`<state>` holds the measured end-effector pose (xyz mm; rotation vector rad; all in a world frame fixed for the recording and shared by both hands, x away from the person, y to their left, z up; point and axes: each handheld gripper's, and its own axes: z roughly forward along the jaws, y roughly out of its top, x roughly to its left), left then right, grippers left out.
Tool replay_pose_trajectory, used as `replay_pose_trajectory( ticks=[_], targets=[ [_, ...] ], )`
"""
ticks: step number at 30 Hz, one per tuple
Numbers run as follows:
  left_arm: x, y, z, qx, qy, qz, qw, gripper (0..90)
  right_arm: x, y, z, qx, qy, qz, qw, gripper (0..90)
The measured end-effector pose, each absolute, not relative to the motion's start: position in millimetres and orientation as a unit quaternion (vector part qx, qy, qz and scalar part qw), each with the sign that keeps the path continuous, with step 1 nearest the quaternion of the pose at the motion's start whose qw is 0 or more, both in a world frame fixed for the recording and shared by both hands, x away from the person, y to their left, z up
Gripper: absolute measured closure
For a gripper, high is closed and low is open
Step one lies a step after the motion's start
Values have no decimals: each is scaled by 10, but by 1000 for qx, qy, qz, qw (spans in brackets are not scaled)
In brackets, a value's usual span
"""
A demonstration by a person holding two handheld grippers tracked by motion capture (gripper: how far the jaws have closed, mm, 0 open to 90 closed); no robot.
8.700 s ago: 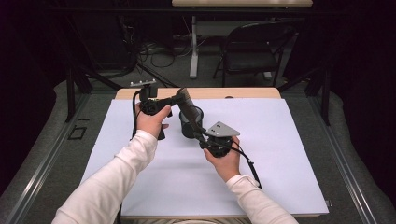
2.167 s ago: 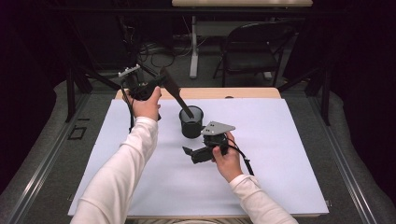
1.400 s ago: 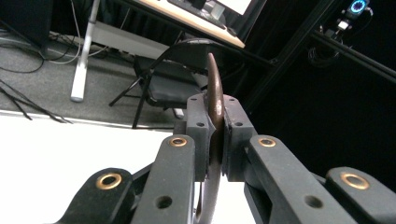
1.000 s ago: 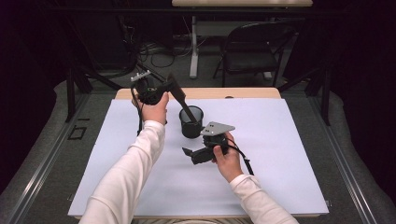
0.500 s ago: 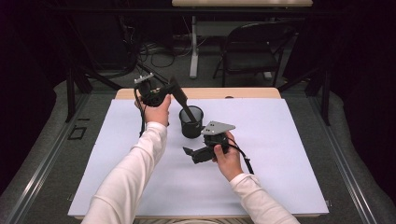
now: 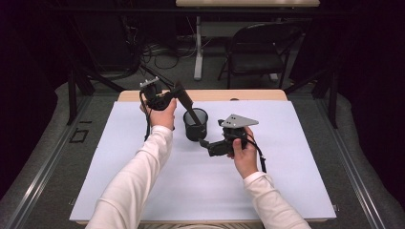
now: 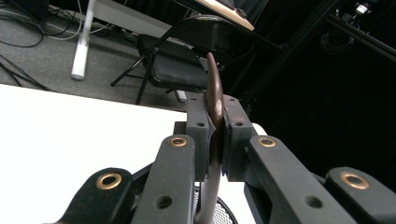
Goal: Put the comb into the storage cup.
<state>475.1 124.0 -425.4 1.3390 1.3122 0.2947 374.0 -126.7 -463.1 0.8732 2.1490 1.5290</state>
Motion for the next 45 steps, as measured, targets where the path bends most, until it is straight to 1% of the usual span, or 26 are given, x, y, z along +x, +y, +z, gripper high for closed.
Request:
replay_pose_trajectory(
  ticks=[21,45],
  targets=[
    [4770,1234,-4407,576,570,119,573,843,3753,-1289,-4633,310,761,541,179,5],
    [4796,1297,-4518,559,584,109,578,842,3750,-1286,-4641,308,764,538,178,18]
  ],
)
